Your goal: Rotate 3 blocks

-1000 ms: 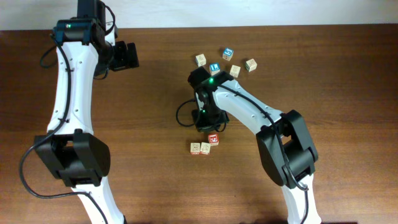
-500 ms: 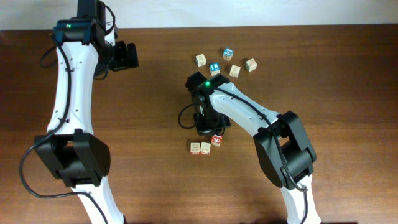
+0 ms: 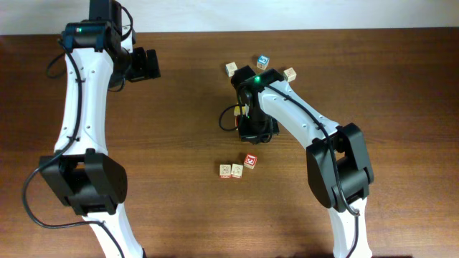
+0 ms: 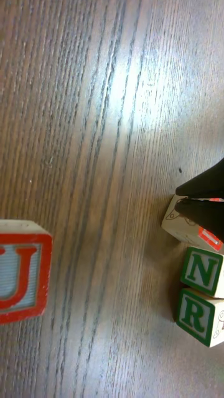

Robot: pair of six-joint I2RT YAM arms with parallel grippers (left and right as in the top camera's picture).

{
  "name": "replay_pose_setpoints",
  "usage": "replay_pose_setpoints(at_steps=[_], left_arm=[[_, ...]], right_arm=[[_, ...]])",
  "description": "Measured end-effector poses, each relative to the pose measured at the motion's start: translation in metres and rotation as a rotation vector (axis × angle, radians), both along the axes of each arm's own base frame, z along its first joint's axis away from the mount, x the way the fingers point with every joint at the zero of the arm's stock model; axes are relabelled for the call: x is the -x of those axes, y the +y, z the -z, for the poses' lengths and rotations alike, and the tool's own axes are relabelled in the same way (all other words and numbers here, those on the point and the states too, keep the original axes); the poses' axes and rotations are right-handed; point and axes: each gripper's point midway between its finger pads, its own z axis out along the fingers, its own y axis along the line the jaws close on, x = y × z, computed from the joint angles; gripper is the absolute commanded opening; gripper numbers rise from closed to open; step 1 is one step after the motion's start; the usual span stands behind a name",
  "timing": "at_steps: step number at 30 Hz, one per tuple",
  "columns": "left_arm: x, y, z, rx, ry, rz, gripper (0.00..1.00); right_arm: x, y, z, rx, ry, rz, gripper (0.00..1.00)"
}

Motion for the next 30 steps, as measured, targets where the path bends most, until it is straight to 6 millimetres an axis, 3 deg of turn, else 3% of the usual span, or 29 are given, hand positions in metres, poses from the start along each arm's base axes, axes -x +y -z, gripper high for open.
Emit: replay_pose_setpoints(at_steps=[30], left_arm=[[0.0030,0.0000,0.0010,0.000,0.013,0.000,1.00]], right_arm=[[0.0069,-0.0036,0.0056,0.009,0.023,-0.026,0.07]])
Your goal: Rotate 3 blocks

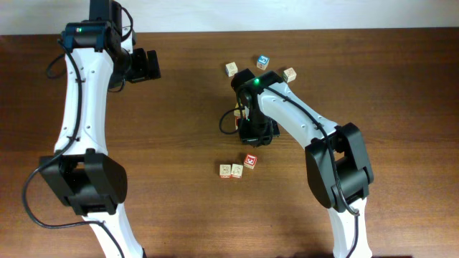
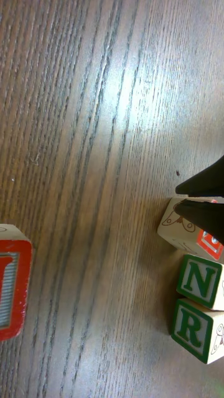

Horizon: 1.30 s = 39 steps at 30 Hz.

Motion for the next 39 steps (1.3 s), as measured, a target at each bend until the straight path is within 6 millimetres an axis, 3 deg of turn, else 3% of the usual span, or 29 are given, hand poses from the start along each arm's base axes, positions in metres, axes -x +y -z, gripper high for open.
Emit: replay_pose_setpoints(at_steps=[10,27,34,39], left_arm=[[0.000,0.000,0.000,0.000,0.001,0.000,1.00],[0.000,0.000,0.000,0.000,0.002,0.000,1.00],[0.000,0.000,0.000,0.000,0.002,0.000,1.00],[0.000,0.000,0.000,0.000,0.002,0.000,1.00]], right_arm=[[0.016,0.003,0.016,-0.045,0.054,-0.051,0.06],[0.018,0.013,0.015,-0.119,0.056,-0.165,0.05],[0.032,0.033,0.015,-0.132,0.059,-0.266,0.05],[0.033,0.035,0.015,-0.127,0.064,-0.230,0.06]])
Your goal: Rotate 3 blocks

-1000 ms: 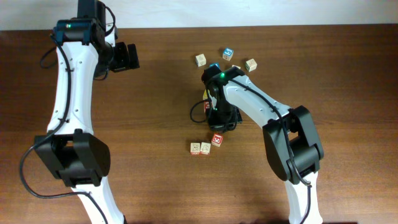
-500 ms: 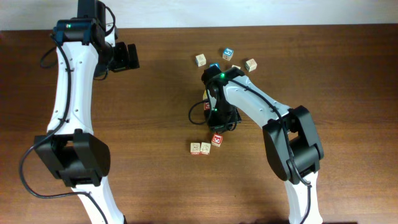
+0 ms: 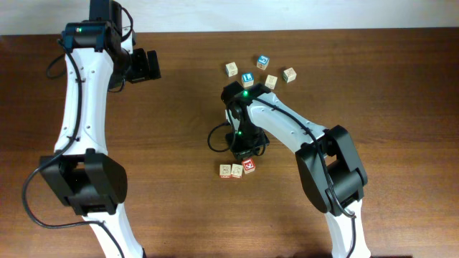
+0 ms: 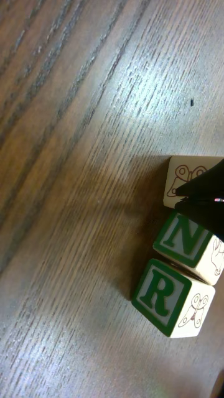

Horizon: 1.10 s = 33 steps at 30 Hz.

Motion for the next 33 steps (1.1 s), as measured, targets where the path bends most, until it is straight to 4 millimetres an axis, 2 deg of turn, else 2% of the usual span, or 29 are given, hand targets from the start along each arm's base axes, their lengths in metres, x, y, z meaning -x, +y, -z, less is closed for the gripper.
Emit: replay_pose_setpoints(at_steps=[2,5,11,20,26,33], left_arm=[[0.000,0.000,0.000,0.000,0.000,0.000,1.00],[0.000,0.000,0.000,0.000,0.000,0.000,0.99],[0.000,0.000,0.000,0.000,0.000,0.000,0.99],[0.000,0.000,0.000,0.000,0.000,0.000,0.99],[0.000,0.000,0.000,0.000,0.000,0.000,0.99],[0.000,0.000,0.000,0.000,0.000,0.000,0.99]], right_arm=[[0.000,-0.001,0.000,0.003,0.003,0.015,0.05],[-0.004,-0.010,-0.006,0.018,0.021,0.058,0.13],[-0.022,-0.036,-0.011,0.023,0.026,0.166,0.09],[-0.018,-0.020,-0.010,0.014,0.008,0.129,0.05],[-0.008,-0.023,-0.002,0.033,0.036,0.136,0.04],[-0.002,-0.025,-0.003,0.061,0.065,0.186,0.04]])
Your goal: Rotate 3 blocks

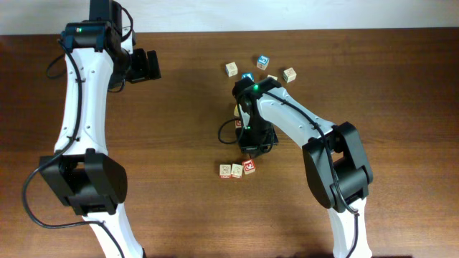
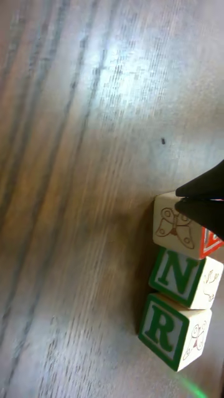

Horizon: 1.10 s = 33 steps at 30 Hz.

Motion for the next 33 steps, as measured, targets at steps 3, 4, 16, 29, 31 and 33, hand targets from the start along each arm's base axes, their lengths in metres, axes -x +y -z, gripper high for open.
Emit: replay_pose_setpoints(at_steps=[3,4,16,29,31,33], left_arm=[[0.000,0.000,0.000,0.000,0.000,0.000,0.99],[0.000,0.000,0.000,0.000,0.000,0.000,0.99],[0.000,0.000,0.000,0.000,0.000,0.000,0.99],[0.000,0.000,0.000,0.000,0.000,0.000,0.99],[0.000,0.000,0.000,0.000,0.000,0.000,0.99],[0.000,0.000,0.000,0.000,0.000,0.000,0.99]], right_arm=[[0.004,-0.002,-0.001,0.014,0.017,0.021,0.04],[0.004,-0.002,-0.001,0.017,0.020,0.027,0.04],[0.010,0.005,-0.001,0.021,0.024,0.009,0.04],[0.014,0.012,-0.001,0.018,0.019,-0.018,0.07],[0.007,0.012,-0.009,0.010,0.007,-0.010,0.09],[-0.020,0.010,-0.033,-0.022,-0.052,0.026,0.12]])
